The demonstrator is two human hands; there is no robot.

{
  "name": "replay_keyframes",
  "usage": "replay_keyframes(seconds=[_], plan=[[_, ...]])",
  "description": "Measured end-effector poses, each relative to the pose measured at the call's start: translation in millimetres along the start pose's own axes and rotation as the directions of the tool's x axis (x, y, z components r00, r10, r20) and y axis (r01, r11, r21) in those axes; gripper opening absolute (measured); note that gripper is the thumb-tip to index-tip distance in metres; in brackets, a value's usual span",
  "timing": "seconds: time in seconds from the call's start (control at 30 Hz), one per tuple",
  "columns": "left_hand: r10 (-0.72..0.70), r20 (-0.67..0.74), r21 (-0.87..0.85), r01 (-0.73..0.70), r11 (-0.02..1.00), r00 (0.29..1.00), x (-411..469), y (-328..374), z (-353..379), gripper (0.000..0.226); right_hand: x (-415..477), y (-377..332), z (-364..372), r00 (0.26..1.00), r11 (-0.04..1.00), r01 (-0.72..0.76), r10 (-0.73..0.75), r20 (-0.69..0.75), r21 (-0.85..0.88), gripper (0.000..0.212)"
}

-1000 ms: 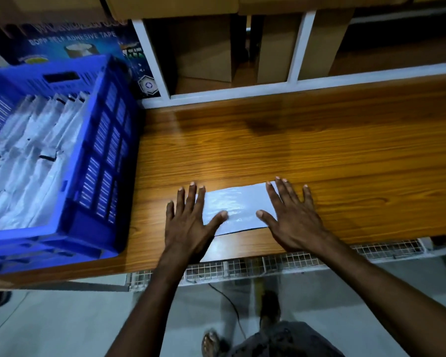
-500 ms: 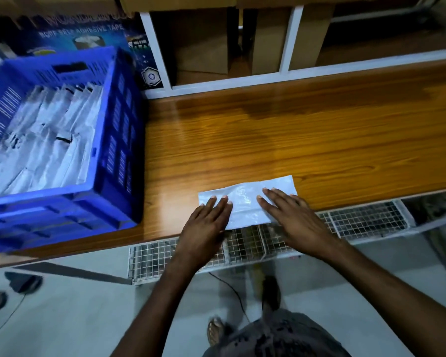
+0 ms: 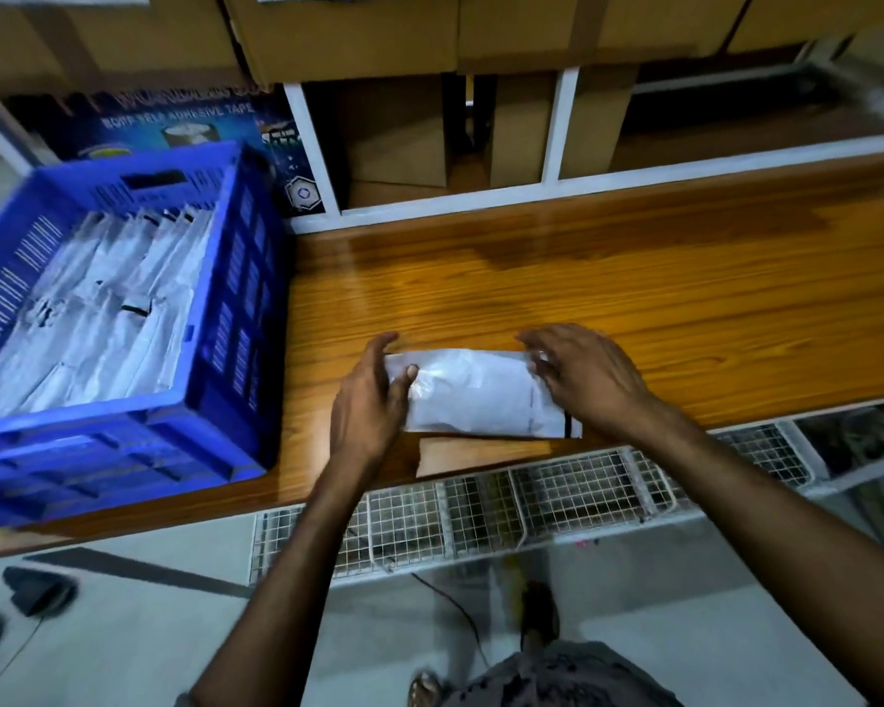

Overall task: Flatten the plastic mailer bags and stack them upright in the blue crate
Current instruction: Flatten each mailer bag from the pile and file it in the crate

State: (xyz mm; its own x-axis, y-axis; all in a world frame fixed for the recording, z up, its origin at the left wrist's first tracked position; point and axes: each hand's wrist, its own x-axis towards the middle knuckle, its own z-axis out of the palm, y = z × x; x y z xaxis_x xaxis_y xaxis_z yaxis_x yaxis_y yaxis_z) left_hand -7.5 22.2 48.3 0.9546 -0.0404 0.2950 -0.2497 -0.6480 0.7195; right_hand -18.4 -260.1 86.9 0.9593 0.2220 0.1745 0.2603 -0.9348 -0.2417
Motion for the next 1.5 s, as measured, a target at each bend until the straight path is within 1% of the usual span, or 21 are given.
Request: replay_keyframes(seconds=[0.07, 0.13, 0.2, 0.27, 0.3, 0.37, 0.53, 0.67, 0.77, 0.83, 0.87, 0.9, 0.97, 1.03, 1.1, 1.17, 1.23, 1.3, 1.33, 1.43, 1.5], plan=[[0.032, -0.002, 0.206, -0.031, 0.978, 0.999, 3.9, -10.2, 19.8, 0.062, 10.7, 1.1, 16.0, 1.000, 0.992, -0.011, 0.013, 0.011, -0.123, 0.051], [0.094, 0.063, 0.355, -0.110, 0.928, 0.994, -0.4, -13.5, 33.9, 0.060, 6.1, -15.1, 34.7, 0.996, 0.991, -0.058, 0.065, 0.055, -0.122, 0.052], [0.124, 0.226, 0.393, -0.207, 0.896, 0.966, -2.8, -10.7, 54.4, 0.056, 1.3, -29.3, 61.2, 0.980, 0.991, -0.089, 0.105, 0.167, -0.101, 0.055], [0.097, 0.375, 0.409, -0.258, 0.875, 0.922, -11.5, -11.8, 72.4, 0.060, -7.3, -39.7, 87.7, 0.962, 0.991, -0.092, 0.115, 0.249, -0.099, 0.058], [0.082, 0.407, 0.425, -0.268, 0.864, 0.910, -15.7, -15.3, 79.3, 0.062, -10.8, -38.3, 97.1, 0.962, 0.992, -0.090, 0.110, 0.250, -0.090, 0.060], [0.073, 0.380, 0.481, -0.264, 0.836, 0.922, -22.4, -24.7, 85.8, 0.063, -15.6, -26.7, 104.7, 0.969, 0.992, -0.095, 0.110, 0.223, -0.077, 0.066], [0.073, 0.317, 0.508, -0.234, 0.829, 0.946, -23.1, -27.2, 87.5, 0.064, -19.2, 1.3, 100.5, 0.962, 0.986, -0.149, 0.161, 0.219, -0.072, 0.078], [-0.032, 0.317, 0.528, -0.148, 0.836, 0.948, -29.8, -35.4, 67.3, 0.073, -27.8, 11.9, 97.3, 0.959, 0.982, -0.175, 0.185, 0.216, -0.064, 0.081], [-0.054, 0.381, 0.496, -0.154, 0.855, 0.923, -26.0, -40.0, 55.3, 0.072, -30.8, 19.5, 87.8, 0.939, 0.976, -0.193, 0.214, 0.269, -0.104, 0.082], [-0.029, 0.457, 0.418, -0.186, 0.889, 0.889, -20.0, -43.7, 48.2, 0.069, -28.0, 16.9, 77.1, 0.933, 0.982, -0.140, 0.173, 0.316, -0.126, 0.082], [0.010, 0.453, 0.369, -0.198, 0.908, 0.892, -18.5, -46.3, 42.9, 0.068, -26.0, 13.1, 71.0, 0.945, 0.990, -0.087, 0.117, 0.305, -0.111, 0.082], [0.042, 0.403, 0.329, -0.188, 0.926, 0.914, -18.7, -48.3, 37.0, 0.066, -23.1, 9.5, 67.7, 0.957, 0.996, -0.026, 0.048, 0.286, -0.082, 0.084], [0.036, 0.235, 0.286, -0.104, 0.953, 0.971, -26.6, -49.7, 20.7, 0.060, -17.6, -2.7, 65.8, 0.957, 0.998, 0.058, -0.050, 0.287, -0.022, 0.090], [0.022, 0.119, 0.300, -0.057, 0.952, 0.993, -39.0, -51.7, 5.1, 0.052, -13.3, -16.4, 70.3, 0.923, 0.996, 0.083, -0.067, 0.379, -0.025, 0.102], [0.033, 0.138, 0.339, -0.078, 0.937, 0.990, -51.5, -57.7, -4.8, 0.050, -15.1, -24.3, 77.1, 0.887, 0.993, 0.085, -0.040, 0.460, -0.080, 0.111], [0.043, 0.207, 0.390, -0.123, 0.913, 0.977, -66.8, -67.8, -13.1, 0.051, -26.8, -30.8, 81.4, 0.893, 0.990, 0.085, -0.025, 0.449, -0.115, 0.115], [0.020, 0.211, 0.406, -0.106, 0.908, 0.977, -81.3, -72.9, -20.4, 0.049, -44.4, -37.3, 83.2, 0.904, 0.987, 0.086, -0.022, 0.426, -0.133, 0.108], [0.010, 0.180, 0.388, -0.081, 0.918, 0.984, -92.9, -69.4, -25.6, 0.046, -63.8, -42.5, 83.8, 0.918, 0.981, 0.100, -0.026, 0.396, -0.169, 0.091], [0.014, 0.164, 0.377, -0.075, 0.923, 0.986, -98.1, -67.4, -27.4, 0.044, -71.8, -45.6, 83.1, 0.924, 0.975, 0.113, -0.031, 0.381, -0.193, 0.087], [0.036, 0.099, 0.338, -0.067, 0.939, 0.994, -111.8, -61.0, -33.9, 0.035, -92.6, -59.0, 74.7, 0.930, 0.969, 0.132, -0.048, 0.366, -0.207, 0.091], [0.037, 0.019, 0.301, -0.041, 0.953, 0.999, -120.0, -51.2, -43.8, 0.029, -104.5, -69.4, 66.3, 0.964, 0.973, 0.148, -0.102, 0.248, -0.175, 0.091]])
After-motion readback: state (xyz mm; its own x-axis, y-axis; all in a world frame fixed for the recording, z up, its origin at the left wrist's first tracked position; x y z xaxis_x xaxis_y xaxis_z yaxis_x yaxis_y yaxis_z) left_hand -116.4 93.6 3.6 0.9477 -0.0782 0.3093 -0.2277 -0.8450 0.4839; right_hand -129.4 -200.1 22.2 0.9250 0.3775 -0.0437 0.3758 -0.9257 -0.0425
